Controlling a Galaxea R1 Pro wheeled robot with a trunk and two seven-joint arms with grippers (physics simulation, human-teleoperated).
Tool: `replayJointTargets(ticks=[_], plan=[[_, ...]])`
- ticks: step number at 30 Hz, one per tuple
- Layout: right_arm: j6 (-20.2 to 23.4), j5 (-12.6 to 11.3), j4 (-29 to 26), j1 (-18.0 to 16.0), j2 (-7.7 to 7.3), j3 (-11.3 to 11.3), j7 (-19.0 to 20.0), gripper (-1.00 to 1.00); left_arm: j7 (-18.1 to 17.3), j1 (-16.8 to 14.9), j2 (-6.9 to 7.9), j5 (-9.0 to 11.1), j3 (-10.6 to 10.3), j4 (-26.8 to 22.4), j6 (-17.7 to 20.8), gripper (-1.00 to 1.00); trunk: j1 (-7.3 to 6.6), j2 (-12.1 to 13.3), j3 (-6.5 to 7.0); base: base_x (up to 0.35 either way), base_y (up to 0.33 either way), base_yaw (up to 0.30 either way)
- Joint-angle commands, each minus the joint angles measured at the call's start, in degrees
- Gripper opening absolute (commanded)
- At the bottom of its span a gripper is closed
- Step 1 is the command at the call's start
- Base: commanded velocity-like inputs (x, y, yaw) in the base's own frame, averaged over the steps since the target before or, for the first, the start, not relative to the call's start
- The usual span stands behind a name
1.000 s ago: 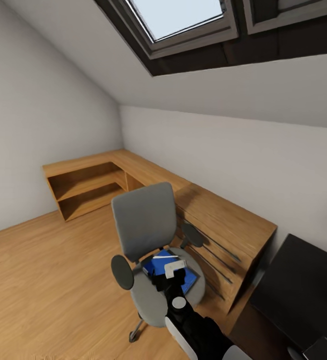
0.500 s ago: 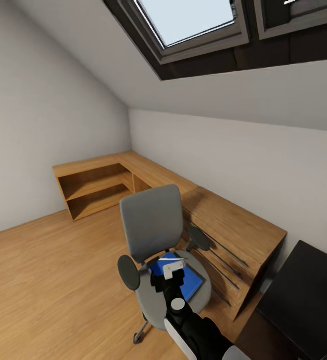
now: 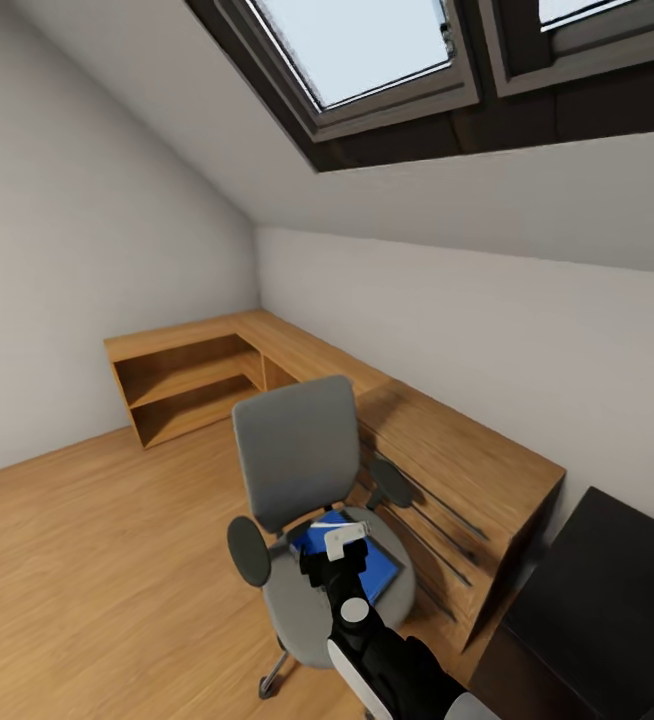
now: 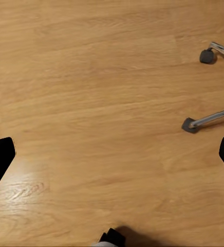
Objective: In the bedroom, organize the workspace by keeping the computer under the desk, ensuring the monitor is on the desk, placing the keyboard on the desk next to the monitor, placing the mouse on the desk next to the keyboard, moving the folder from the swivel chair onto the desk next to the mouse, stacking the notebook on top of the folder with the pen on top of the notebook, and positioning the swivel chair next to the desk.
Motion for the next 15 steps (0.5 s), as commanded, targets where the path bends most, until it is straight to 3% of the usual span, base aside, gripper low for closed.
replayJointTargets(ticks=[1,6,15], plan=[[0.32,-0.17,-0.04,-0.08,0.0,0.23,-0.42,1.0,0.12,0.03,0.02,0.6,0.16,-0.11,-0.23,1.0,0.02,-0.07,0.0,0.0,-0.283,0.0],[0.3,-0.17,-0.04,-0.08,0.0,0.22,-0.39,1.0,0.07,0.03,0.07,0.6,0.98,-0.13,-0.21,1.0,0.02,-0.07,0.12,0.0,-0.206,0.0],[-0.09,-0.15,0.47,-0.08,0.0,0.23,-0.17,1.0,0.13,0.03,0.09,0.6,3.15,-0.15,-0.21,1.0,0.02,-0.07,0.14,0.0,-0.024,0.0]])
